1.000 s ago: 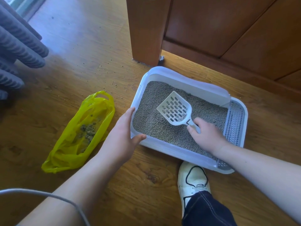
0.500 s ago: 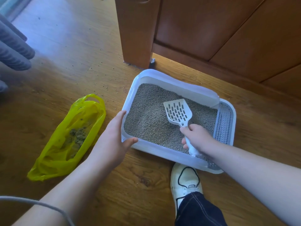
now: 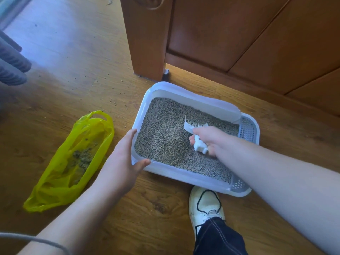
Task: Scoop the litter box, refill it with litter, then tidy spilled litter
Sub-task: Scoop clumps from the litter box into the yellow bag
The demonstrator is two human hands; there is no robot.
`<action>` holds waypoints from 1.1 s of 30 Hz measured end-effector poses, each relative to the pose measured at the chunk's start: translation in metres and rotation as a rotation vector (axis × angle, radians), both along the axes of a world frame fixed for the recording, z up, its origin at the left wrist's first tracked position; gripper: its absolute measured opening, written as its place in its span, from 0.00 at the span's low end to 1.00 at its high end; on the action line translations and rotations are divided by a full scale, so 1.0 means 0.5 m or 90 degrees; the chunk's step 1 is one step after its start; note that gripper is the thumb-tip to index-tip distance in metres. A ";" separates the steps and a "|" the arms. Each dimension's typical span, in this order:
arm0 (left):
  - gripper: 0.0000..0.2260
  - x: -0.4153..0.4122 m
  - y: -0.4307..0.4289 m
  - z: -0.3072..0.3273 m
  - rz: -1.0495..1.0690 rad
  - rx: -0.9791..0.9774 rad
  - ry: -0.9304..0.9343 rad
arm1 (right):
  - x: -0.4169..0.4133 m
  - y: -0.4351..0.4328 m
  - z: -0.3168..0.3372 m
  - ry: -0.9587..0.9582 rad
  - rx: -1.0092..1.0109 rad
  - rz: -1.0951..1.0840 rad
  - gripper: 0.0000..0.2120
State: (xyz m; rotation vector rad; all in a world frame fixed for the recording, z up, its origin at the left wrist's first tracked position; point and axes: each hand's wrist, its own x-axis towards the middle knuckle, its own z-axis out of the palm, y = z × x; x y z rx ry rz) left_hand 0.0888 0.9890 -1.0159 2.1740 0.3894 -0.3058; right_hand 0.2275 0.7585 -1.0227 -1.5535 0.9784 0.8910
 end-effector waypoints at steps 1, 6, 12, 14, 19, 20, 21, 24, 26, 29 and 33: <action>0.42 -0.001 0.001 0.000 0.000 -0.002 0.001 | 0.008 0.006 -0.005 -0.010 -0.005 -0.002 0.12; 0.41 0.001 0.000 0.002 0.004 -0.005 0.002 | -0.012 0.037 -0.030 -0.021 -0.002 -0.009 0.19; 0.42 0.001 -0.002 0.002 0.005 -0.006 0.000 | -0.045 0.039 -0.088 -0.042 -0.016 0.024 0.20; 0.42 0.000 -0.001 0.001 0.003 -0.006 -0.002 | -0.048 0.038 -0.097 -0.059 -0.015 0.024 0.19; 0.42 0.001 0.001 0.002 0.004 -0.009 0.004 | -0.060 0.031 -0.111 -0.099 -0.049 0.050 0.15; 0.42 0.001 0.001 0.002 0.004 -0.010 0.004 | -0.062 0.029 -0.112 -0.103 -0.052 0.055 0.14; 0.42 0.001 0.001 0.000 0.003 -0.011 0.002 | -0.064 0.027 -0.114 -0.106 -0.056 0.056 0.13; 0.42 0.001 0.002 -0.002 0.002 -0.009 0.000 | -0.065 0.021 -0.116 -0.113 -0.056 0.053 0.10; 0.42 0.003 0.002 -0.001 0.001 -0.009 0.000 | -0.069 0.013 -0.117 -0.119 -0.054 0.067 0.09; 0.42 0.002 0.002 -0.002 0.002 -0.009 0.003 | -0.074 0.004 -0.117 -0.132 -0.068 0.103 0.08; 0.42 0.002 0.003 -0.004 0.006 -0.012 0.004 | -0.067 0.010 -0.115 -0.121 -0.032 0.026 0.08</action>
